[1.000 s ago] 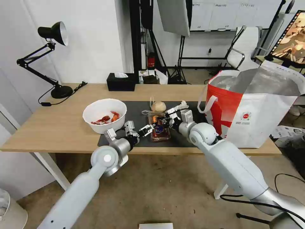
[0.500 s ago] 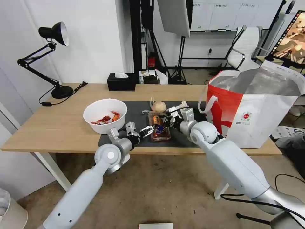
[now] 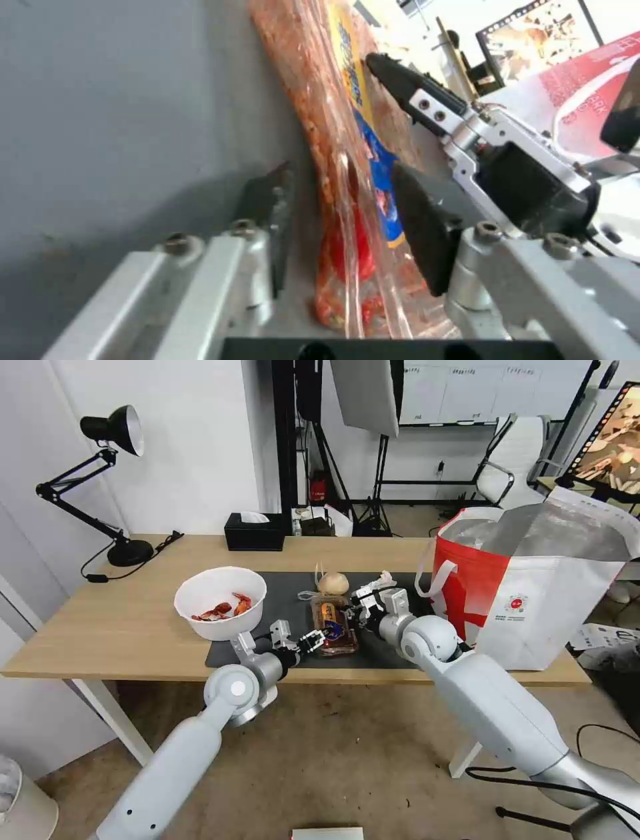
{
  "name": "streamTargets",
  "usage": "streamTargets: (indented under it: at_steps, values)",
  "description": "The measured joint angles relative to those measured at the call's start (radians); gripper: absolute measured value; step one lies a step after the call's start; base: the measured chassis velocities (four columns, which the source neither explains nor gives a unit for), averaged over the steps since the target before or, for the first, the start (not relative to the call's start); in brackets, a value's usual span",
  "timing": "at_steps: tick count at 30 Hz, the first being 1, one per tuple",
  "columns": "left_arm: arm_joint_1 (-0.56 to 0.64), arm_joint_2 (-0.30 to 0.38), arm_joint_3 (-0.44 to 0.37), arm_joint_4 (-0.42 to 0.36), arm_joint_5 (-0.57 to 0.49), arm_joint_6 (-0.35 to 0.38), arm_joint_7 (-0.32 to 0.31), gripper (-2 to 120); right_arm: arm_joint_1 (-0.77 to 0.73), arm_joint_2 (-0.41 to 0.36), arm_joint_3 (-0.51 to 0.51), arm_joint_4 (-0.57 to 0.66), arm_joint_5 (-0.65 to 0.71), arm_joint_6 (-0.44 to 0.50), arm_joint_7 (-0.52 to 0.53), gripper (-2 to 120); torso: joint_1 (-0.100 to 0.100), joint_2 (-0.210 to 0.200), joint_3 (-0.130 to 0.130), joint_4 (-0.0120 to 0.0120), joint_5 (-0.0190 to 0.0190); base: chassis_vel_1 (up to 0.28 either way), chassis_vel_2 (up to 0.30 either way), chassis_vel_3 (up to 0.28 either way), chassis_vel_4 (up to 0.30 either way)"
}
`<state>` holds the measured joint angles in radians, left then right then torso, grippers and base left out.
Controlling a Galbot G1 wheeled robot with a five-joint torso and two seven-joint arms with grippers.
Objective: Pick up the trash from the table and place it into the takeout bag.
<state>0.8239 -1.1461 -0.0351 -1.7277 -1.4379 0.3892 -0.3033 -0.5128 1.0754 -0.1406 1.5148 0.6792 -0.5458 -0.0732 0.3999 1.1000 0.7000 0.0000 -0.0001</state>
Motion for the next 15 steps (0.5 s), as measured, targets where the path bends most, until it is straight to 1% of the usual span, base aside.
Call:
streamTargets:
  at_steps: [1,4,5,7,8,10,12,13,14,15]
  values:
    - [0.0,0.0,0.0,0.0,0.0,0.0,0.0,36,0.0,0.0,0.0,0.0,0.0,0.0,0.0,0,0.0,0.0,0.0,0.0,0.0,0.0,0.0,0.0,0.0]
    - [-0.001,0.0,-0.001,0.001,-0.001,-0.002,-0.003,23,0.004,-0.003,-0.001,0.003,0.008,-0.011,0.004,0,0.0,0.0,0.0,0.0,0.0,0.0,0.0,0.0,0.0]
    - [-0.001,0.0,-0.001,0.001,-0.001,-0.002,-0.003,23,0.004,-0.003,-0.001,0.003,0.008,-0.011,0.004,0,0.0,0.0,0.0,0.0,0.0,0.0,0.0,0.0,0.0]
    - [-0.001,0.0,-0.002,0.001,-0.001,-0.003,-0.003,13,0.005,-0.005,-0.002,0.003,0.013,-0.014,0.006,0,0.0,0.0,0.0,0.0,0.0,0.0,0.0,0.0,0.0]
    - [-0.001,0.0,-0.002,0.001,-0.001,-0.003,-0.003,13,0.005,-0.005,-0.002,0.003,0.013,-0.014,0.006,0,0.0,0.0,0.0,0.0,0.0,0.0,0.0,0.0,0.0]
    - [0.002,0.0,-0.004,0.003,-0.001,-0.004,-0.003,2,0.004,-0.005,-0.001,0.003,0.024,-0.014,0.013,0,0.0,0.0,0.0,-0.0001,0.0,0.0,0.0,0.0,0.0]
    - [0.004,0.0,-0.007,0.003,-0.001,-0.005,-0.003,0,0.002,-0.003,0.003,0.005,0.033,-0.008,0.024,0,0.0,0.0,0.0,-0.0001,0.0,0.0,0.0,0.0,0.0]
    - [0.006,0.0,-0.011,0.002,-0.001,-0.007,-0.002,0,-0.006,0.001,0.014,0.012,0.075,0.024,0.048,0,0.0,0.0,0.0,-0.0001,0.0,0.0,0.0,0.0,0.0]
    - [0.008,0.0,-0.018,-0.003,-0.001,-0.011,-0.002,0,-0.021,0.008,0.037,0.034,0.173,0.096,0.089,0,0.0,0.0,0.0,0.0,0.0001,0.0,0.0,0.0,0.0]
    - [0.008,0.0,-0.018,-0.003,-0.001,-0.011,-0.002,0,-0.021,0.008,0.037,0.034,0.173,0.096,0.089,0,0.0,0.0,0.0,0.0,0.0001,0.0,0.0,0.0,0.0]
